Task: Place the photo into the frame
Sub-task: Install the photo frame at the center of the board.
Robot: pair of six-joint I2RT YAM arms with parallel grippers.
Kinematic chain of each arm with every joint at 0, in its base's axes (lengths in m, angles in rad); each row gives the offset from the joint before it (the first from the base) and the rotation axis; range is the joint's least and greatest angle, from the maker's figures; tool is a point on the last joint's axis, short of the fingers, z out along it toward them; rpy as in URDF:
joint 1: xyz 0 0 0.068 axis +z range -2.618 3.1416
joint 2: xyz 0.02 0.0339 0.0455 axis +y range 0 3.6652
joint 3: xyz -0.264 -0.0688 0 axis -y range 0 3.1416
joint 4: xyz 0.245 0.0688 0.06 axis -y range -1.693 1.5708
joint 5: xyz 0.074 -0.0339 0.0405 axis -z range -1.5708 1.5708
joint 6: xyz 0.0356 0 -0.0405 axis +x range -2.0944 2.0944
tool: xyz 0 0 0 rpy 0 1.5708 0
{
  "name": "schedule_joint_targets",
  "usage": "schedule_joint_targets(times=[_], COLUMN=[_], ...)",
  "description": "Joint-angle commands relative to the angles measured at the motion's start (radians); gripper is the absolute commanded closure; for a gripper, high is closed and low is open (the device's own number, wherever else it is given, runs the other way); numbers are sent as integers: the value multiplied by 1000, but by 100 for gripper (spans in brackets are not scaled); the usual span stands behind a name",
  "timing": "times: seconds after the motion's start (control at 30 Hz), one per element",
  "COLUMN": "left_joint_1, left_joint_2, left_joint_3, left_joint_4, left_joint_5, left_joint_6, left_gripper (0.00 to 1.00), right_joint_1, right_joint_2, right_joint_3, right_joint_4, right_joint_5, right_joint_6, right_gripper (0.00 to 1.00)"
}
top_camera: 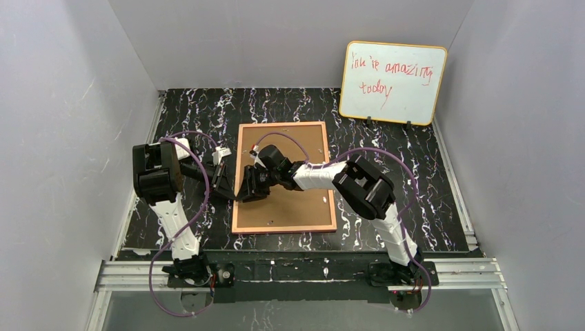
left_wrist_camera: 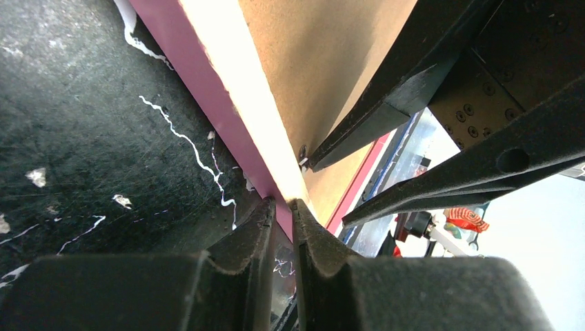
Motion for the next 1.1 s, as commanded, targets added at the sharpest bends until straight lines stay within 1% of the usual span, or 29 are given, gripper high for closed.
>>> schedule_joint_targets(times=[0.0,0.37,0.77,0.87,0.97,1.07], left_joint_1=[-20,-22,-21,-21,-22,-22], left_joint_2=[-2,-7,-4,-4,-9,-6], left_joint_3=[-24,-32,-31,-28,-27,-24], left_joint_4=[34,45,46,47,49,51], left_joint_5=[-5,-18,-24,-27,-38,-45], left_joint_6=[37,47,48,46,45,42], left_gripper=[89,90,90,91,91,91], right_joint_1=[11,11,12,23,26,31], right_joint_2=[36,46,55,32,-21,-66], right_joint_3=[29,15,32,12,-48,-95], right_joint_4=[-7,33,18,28,60,55], right_joint_5=[63,103,149,169,191,199], right_joint_6=[6,68,104,113,132,142], right_gripper=[54,56,58,58,58,58])
